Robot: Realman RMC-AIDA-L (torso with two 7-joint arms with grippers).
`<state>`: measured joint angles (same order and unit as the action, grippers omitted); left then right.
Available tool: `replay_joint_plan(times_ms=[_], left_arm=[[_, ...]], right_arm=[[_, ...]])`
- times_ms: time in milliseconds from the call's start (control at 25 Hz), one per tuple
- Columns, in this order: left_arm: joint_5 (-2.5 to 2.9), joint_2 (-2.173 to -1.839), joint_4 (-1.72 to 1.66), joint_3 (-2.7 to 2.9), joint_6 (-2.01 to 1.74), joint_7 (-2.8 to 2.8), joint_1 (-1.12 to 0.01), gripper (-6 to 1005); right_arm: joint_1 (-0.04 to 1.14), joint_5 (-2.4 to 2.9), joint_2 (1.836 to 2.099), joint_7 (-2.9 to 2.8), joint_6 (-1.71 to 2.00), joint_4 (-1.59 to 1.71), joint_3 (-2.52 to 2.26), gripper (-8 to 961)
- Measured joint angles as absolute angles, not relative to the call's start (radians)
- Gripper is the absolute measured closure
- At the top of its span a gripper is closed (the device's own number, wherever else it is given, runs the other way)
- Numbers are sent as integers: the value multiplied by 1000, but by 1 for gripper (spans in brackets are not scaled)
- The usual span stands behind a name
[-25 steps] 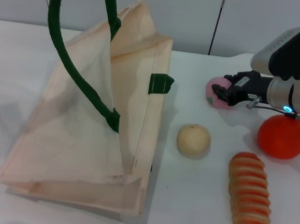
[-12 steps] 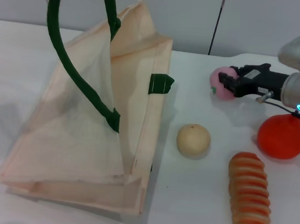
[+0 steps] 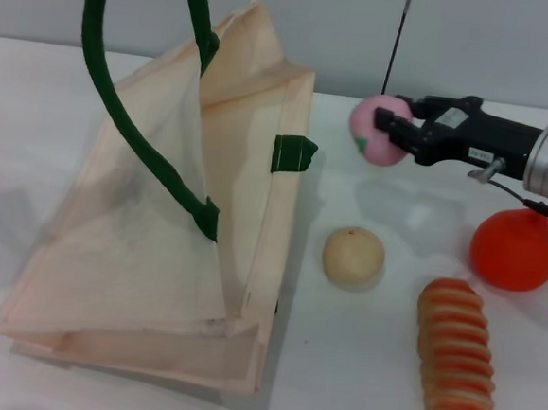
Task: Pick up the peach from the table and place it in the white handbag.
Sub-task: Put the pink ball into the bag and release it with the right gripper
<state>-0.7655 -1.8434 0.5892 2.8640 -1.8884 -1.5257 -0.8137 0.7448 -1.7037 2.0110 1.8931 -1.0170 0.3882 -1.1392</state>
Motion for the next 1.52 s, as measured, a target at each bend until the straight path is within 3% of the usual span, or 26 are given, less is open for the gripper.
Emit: replay_joint_plan(times_ms=[800,1240,1520], left_arm=[[-735,-1830,595,2866,-1929,-1558,-892,873],[-731,-1826,596,2865,-1926,-1558,-873,873],[-732,-1826,597,2865,-1927,-1558,-897,873]], right_arm=[[878,-1649,2034,1890,-1149,387,-1311,653],[840,-1720,2019,1886,-1110,408,-1293,662],[868,-1722,2031,1886,-1132,413,-1365,662]])
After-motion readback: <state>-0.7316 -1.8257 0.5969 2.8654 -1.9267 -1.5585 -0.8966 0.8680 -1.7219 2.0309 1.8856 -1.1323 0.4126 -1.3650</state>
